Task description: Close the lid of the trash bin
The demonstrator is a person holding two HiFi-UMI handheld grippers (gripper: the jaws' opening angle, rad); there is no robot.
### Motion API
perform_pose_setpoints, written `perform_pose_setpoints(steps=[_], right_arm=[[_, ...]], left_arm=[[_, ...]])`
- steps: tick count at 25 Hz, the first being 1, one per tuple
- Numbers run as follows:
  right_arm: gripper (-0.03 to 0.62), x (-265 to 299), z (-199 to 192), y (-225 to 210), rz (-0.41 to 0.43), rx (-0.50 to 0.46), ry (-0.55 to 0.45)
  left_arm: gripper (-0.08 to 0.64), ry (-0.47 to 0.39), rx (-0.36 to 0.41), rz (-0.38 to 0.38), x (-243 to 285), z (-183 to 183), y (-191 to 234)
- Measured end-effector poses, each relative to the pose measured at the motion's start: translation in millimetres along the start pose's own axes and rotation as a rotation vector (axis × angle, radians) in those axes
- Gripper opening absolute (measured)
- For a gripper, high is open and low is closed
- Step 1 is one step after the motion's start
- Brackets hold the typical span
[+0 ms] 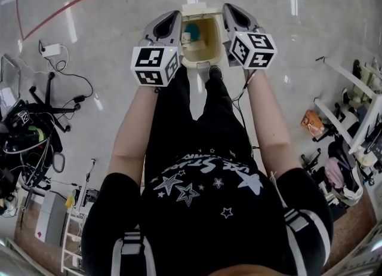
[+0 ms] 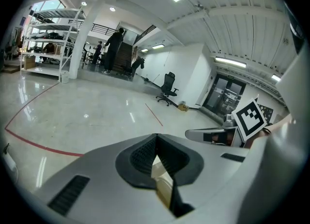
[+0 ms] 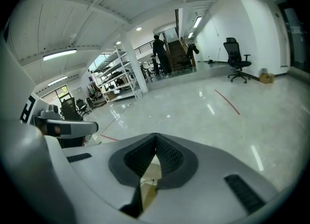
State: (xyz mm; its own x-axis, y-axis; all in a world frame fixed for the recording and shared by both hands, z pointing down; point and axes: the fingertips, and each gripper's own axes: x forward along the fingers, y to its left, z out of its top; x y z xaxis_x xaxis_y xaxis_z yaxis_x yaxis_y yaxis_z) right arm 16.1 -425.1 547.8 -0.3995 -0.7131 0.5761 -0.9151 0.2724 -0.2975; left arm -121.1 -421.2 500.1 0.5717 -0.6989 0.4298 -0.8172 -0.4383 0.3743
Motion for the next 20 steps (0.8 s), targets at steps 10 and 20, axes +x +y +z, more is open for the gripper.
perform_pose_setpoints(steps=[10,20], right_arm=[[0.005,26,-27,-9,0.002,-0.034,0.078],[0.005,9,-40,-2,0.063,-0.047,0.067]], left_arm=[[0.011,0.052,0.004,-0.003,26,-29,14],[0.011,0.045,-0.024,0.029,16,-47,7]])
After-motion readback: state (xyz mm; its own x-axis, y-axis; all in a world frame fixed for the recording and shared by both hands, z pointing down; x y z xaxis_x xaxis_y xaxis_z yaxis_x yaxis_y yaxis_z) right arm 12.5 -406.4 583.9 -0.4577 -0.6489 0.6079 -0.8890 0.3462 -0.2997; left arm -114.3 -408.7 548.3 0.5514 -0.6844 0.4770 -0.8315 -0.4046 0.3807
